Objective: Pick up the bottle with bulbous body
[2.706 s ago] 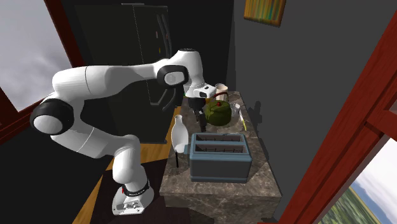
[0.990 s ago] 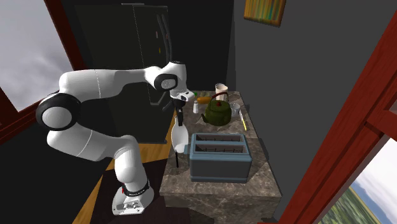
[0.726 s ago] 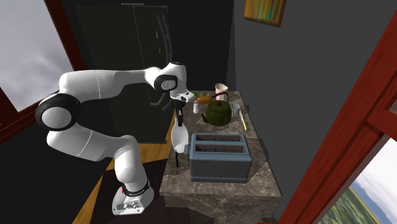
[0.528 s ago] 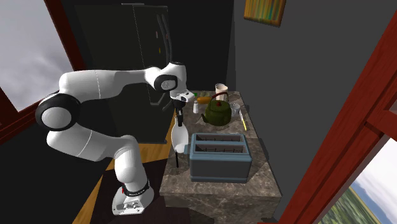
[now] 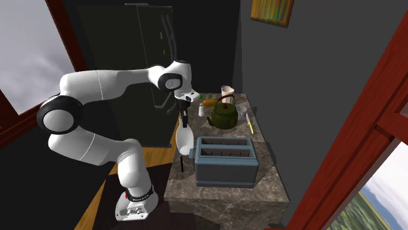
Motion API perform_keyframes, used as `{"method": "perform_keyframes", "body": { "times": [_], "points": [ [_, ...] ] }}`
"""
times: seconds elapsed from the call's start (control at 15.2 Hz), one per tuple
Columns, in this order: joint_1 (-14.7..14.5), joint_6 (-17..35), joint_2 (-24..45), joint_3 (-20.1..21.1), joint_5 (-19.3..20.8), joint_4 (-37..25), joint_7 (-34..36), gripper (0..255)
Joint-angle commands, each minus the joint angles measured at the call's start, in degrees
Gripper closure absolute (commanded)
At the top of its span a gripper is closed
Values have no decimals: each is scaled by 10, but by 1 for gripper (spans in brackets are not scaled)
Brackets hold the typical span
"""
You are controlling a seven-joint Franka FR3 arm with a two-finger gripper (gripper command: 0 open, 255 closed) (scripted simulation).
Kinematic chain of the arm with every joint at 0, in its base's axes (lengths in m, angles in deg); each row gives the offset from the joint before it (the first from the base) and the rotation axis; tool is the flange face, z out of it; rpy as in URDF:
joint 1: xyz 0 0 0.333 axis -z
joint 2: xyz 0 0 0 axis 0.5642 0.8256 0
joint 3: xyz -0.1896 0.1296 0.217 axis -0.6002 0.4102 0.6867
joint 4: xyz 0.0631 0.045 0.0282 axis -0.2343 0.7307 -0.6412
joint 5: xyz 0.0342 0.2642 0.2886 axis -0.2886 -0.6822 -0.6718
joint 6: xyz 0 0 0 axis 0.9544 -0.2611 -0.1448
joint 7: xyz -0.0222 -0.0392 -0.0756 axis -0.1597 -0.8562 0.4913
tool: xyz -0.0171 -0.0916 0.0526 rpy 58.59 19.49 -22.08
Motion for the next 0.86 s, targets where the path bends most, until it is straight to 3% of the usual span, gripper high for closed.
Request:
{"method": "perform_keyframes", "body": {
  "times": [0.0,0.79],
  "points": [
    [1,-14,2,-2,2,-16,1,255],
    [7,-87,17,-14,14,-104,5,255]
  ]
}}
